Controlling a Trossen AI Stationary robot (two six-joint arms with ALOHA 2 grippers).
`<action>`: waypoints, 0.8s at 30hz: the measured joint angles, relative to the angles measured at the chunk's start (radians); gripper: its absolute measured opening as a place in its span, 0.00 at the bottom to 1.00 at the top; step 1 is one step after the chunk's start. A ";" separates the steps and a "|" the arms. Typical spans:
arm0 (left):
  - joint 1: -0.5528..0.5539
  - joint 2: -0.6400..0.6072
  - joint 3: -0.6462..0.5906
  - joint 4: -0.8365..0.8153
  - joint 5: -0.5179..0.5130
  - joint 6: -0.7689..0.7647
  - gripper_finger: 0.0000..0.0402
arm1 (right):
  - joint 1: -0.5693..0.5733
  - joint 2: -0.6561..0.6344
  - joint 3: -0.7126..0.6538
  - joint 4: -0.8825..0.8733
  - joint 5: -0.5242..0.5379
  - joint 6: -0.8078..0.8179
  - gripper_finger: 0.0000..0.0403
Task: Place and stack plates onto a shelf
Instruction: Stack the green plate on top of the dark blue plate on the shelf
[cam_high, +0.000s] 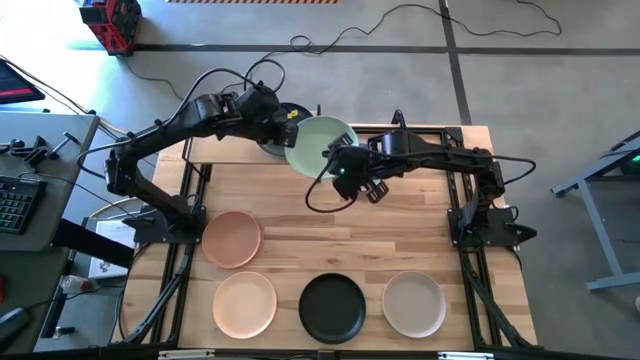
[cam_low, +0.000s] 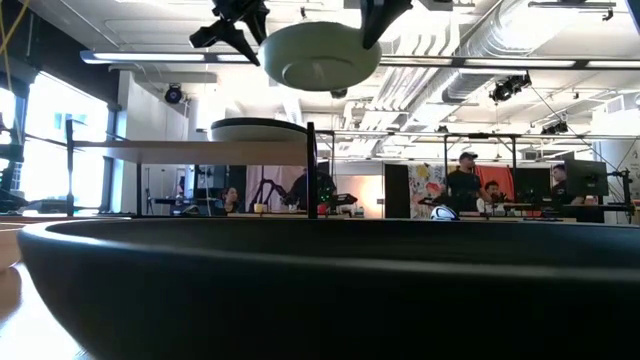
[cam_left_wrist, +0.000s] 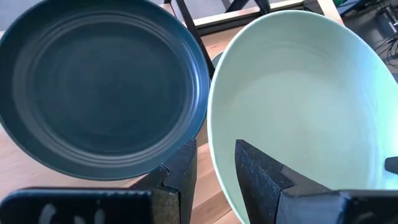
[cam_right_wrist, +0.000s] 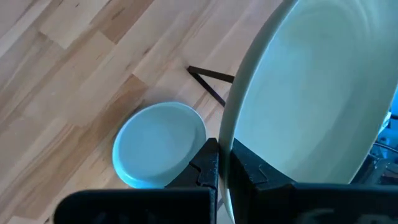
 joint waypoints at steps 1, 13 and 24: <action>0.000 0.000 0.000 0.000 0.000 0.000 0.24 | 0.000 0.000 0.000 0.001 0.001 0.000 0.00; 0.001 0.000 0.000 -0.001 0.000 0.000 0.24 | 0.000 0.000 0.000 0.062 0.059 -0.026 0.00; 0.001 0.000 0.000 -0.010 -0.004 0.052 0.10 | 0.000 0.000 0.000 0.093 0.059 -0.027 0.00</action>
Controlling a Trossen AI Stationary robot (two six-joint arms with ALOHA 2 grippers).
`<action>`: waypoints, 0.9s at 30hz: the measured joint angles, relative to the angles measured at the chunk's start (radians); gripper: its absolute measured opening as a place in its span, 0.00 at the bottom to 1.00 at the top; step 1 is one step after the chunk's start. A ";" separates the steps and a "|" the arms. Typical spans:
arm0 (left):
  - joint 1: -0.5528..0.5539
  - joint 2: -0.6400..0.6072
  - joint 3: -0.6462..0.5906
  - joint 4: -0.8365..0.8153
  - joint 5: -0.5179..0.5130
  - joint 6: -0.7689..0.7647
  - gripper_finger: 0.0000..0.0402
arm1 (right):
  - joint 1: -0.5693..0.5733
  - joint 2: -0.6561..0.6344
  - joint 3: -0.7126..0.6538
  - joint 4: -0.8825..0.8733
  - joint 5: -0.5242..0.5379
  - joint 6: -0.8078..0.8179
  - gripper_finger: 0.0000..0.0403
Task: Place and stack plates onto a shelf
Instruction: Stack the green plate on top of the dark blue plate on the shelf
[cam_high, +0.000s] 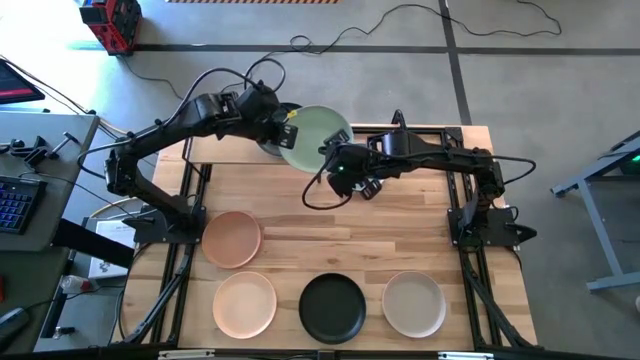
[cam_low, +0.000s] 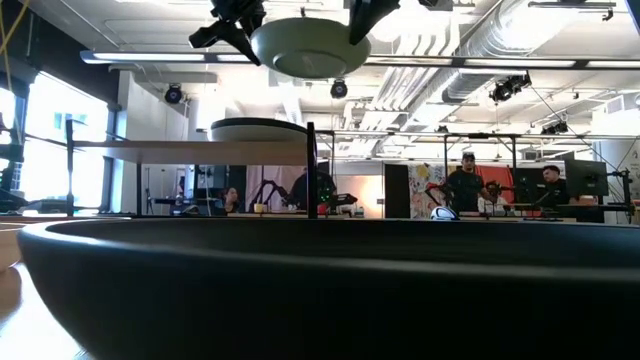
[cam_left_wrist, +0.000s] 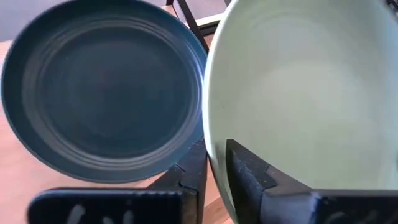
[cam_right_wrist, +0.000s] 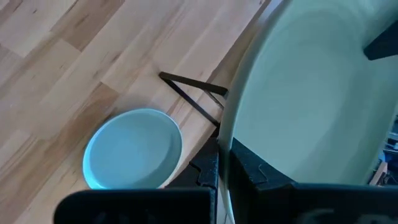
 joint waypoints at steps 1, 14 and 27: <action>0.000 0.000 0.000 0.001 0.000 0.010 0.08 | 0.000 0.000 0.000 0.002 0.000 0.000 0.00; 0.001 -0.001 0.001 0.006 -0.009 0.041 0.01 | 0.001 0.000 0.000 0.007 -0.005 0.061 0.00; 0.018 -0.001 0.001 0.004 -0.006 0.044 0.01 | -0.001 0.000 0.000 0.008 0.032 0.123 0.01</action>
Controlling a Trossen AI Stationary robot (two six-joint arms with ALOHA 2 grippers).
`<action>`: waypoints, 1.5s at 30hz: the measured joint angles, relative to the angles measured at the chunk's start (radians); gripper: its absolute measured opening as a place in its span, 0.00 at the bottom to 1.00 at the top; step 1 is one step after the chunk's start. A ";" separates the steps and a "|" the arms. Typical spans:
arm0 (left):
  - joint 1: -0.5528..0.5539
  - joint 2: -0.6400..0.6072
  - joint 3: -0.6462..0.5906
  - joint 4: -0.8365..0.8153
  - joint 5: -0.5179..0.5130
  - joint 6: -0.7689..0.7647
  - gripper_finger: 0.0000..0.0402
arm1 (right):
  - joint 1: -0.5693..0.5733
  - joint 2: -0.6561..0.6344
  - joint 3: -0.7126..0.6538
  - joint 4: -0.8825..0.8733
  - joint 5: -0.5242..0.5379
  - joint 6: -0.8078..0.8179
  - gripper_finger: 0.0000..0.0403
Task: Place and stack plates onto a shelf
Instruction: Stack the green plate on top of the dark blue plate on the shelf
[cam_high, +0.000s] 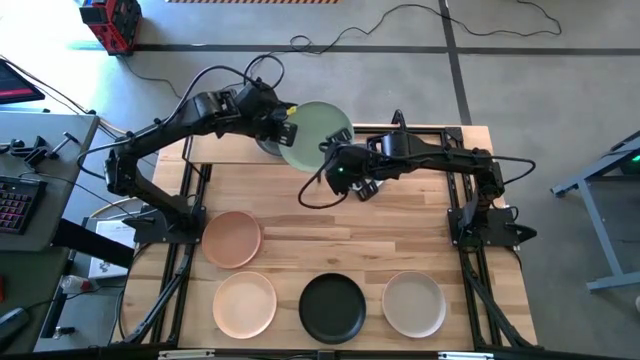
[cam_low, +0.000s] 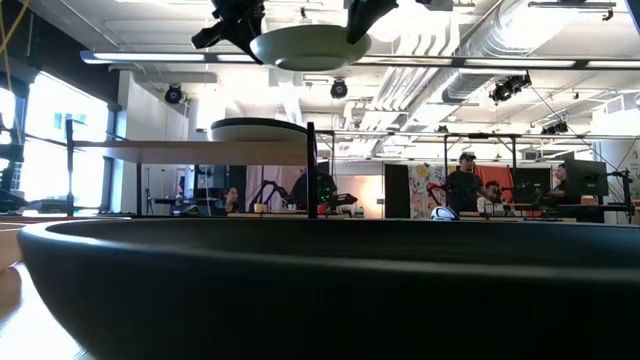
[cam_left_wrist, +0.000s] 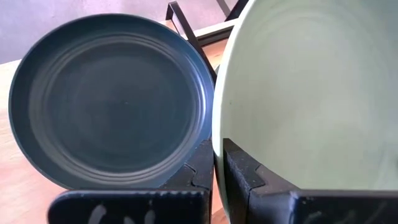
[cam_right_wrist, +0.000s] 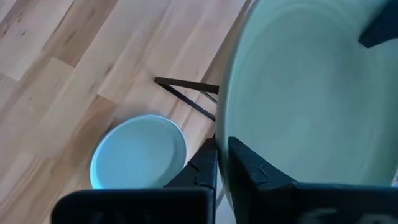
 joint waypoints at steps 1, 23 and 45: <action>0.003 0.000 0.000 -0.001 0.002 0.000 0.01 | 0.000 0.000 0.000 0.002 0.002 0.013 0.02; 0.141 0.000 -0.002 -0.083 0.000 0.042 0.00 | -0.003 -0.001 0.000 -0.051 0.093 0.073 0.33; 0.482 0.000 -0.001 -0.135 0.184 0.079 0.01 | -0.088 -0.001 0.000 -0.143 -0.045 0.247 0.33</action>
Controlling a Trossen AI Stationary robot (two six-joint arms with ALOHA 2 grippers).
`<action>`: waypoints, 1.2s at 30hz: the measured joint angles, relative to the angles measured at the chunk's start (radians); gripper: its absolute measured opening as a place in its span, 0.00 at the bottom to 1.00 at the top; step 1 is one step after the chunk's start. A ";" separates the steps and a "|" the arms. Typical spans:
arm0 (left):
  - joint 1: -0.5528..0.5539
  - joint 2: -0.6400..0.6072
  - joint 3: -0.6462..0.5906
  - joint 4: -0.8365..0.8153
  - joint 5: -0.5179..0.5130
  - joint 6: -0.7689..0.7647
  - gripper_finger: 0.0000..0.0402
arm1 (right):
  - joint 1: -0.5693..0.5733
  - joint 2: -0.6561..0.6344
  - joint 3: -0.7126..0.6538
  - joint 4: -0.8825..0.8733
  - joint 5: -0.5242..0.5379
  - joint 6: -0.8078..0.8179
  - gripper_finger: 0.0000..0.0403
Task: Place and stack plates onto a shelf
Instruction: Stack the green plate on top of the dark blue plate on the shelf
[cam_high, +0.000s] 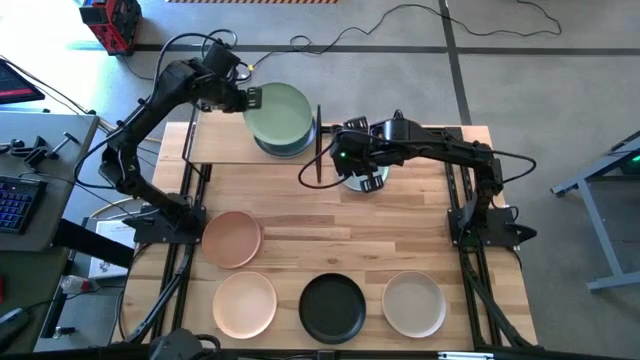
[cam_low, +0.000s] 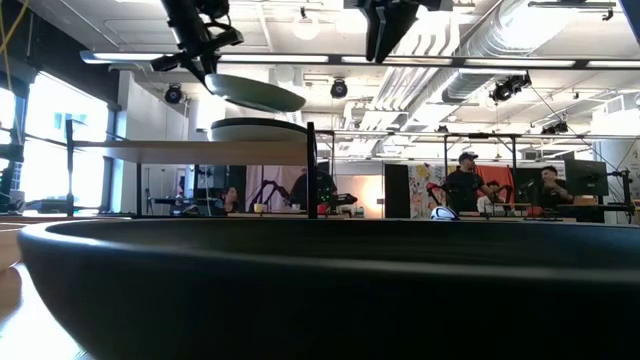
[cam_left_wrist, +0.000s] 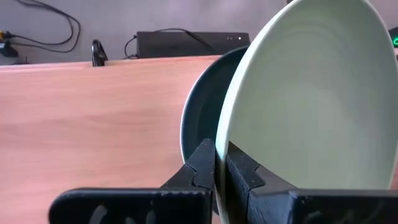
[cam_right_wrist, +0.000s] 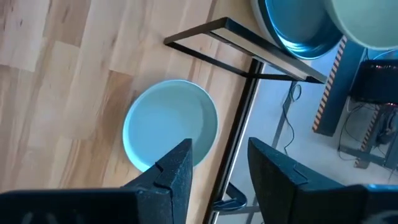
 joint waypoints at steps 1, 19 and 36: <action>0.000 0.000 0.000 -0.005 0.000 0.000 0.01 | -0.003 0.000 0.000 0.000 -0.001 0.001 0.33; -0.004 0.116 0.001 0.000 0.051 0.047 0.01 | -0.005 0.000 0.000 0.017 -0.002 0.002 0.33; -0.004 0.142 0.001 -0.009 0.050 0.044 0.04 | -0.005 0.000 0.000 0.020 -0.002 -0.001 0.33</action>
